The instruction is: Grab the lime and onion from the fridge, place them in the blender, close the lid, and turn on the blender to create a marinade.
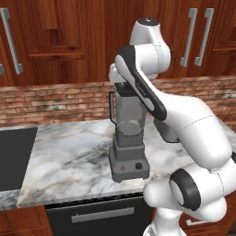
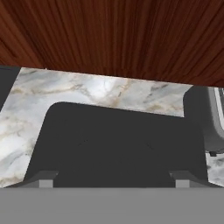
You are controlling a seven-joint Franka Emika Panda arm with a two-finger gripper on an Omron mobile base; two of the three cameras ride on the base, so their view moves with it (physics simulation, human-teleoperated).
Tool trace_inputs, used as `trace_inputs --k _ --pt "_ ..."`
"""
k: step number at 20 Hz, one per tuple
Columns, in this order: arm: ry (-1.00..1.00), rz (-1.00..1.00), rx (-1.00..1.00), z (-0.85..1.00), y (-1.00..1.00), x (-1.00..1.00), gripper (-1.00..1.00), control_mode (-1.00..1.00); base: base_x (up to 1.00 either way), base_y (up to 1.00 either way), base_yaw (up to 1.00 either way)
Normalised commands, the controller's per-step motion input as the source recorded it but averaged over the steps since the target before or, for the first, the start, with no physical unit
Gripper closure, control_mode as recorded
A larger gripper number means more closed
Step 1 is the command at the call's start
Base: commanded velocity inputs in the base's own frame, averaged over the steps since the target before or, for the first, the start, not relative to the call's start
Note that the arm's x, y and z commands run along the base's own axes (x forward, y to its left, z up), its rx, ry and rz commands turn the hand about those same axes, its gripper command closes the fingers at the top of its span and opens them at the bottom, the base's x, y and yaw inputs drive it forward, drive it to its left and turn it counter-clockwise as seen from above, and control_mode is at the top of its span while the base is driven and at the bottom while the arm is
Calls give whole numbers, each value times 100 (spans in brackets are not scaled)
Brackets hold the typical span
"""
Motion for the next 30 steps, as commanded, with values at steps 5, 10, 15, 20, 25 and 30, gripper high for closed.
trace_inputs --k 5,10,15,20,25,30 --pt "1 -7 0 -6 0 -9 100 -100 0 0 0" --pt "2 0 0 -15 0 -48 100 -100 0 0 0" --pt "1 0 0 0 0 -3 100 -100 0 0 0" --pt "5 0 0 -13 0 -48 100 -100 0 0 0" --pt "15 0 0 -14 0 -53 100 -100 0 0 0" --pt "6 0 0 -3 0 -11 100 -100 0 0 0"
